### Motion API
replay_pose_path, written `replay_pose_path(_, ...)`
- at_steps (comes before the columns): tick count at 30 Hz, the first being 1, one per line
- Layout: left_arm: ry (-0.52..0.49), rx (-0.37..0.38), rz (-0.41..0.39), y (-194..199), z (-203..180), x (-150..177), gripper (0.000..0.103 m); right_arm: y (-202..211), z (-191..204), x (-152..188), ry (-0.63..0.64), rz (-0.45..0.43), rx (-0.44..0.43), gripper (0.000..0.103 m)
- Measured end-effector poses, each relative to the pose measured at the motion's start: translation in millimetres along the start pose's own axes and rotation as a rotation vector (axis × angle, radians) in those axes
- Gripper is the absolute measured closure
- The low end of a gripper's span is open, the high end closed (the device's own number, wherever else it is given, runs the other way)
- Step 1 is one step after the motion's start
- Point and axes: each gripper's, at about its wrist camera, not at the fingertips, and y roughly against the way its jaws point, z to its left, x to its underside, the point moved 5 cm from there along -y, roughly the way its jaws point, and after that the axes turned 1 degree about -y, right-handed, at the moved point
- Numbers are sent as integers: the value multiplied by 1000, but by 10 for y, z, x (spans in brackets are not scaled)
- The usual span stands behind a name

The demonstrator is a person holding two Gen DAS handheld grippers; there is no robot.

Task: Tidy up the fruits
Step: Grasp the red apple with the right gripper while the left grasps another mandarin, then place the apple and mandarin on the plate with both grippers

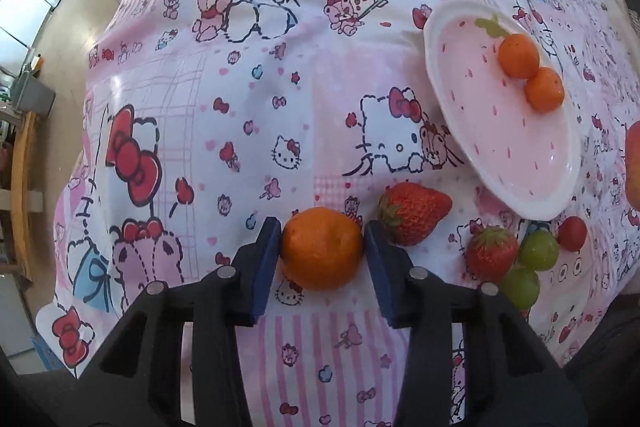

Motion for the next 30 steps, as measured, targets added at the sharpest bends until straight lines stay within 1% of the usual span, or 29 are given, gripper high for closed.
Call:
replay_pose_path(4, 3, 3, -11, 39, 17, 18, 66, 27, -16, 7, -1, -5, -6, 15)
replay_pose_path(9, -5, -3, -77, 221, 43, -2, 66, 66, -42, 12, -7, -13, -5, 15)
replay_pose_path(14, 30, 39, -161, 436, 172, -100, 66, 131, -60, 2, -19, -36, -2, 15)
replay_pose_path(17, 52, 86, -213, 625, 192, -182, 66, 312, -17, -48, -23, -111, -34, 15)
replay_pose_path(19, 31, 121, -263, 823, 140, -151, 66, 469, 63, -88, 8, -171, -48, 15)
replay_pose_path(20, 16, 128, -275, 876, 84, -130, 66, 532, 102, -106, 12, -194, -64, 15)
replay_pose_path(22, -21, 149, -309, 1010, -33, -154, 66, 608, 188, -141, 14, -218, -103, 15)
replay_pose_path(24, -45, 168, -328, 1087, -116, -183, 66, 618, 265, -171, 20, -221, -119, 15)
replay_pose_path(27, -88, 186, -350, 1186, -233, -236, 66, 583, 424, -233, 7, -194, -125, 15)
replay_pose_path(30, -103, 196, -342, 1193, -312, -337, 66, 545, 572, -268, 29, -187, -136, 14)
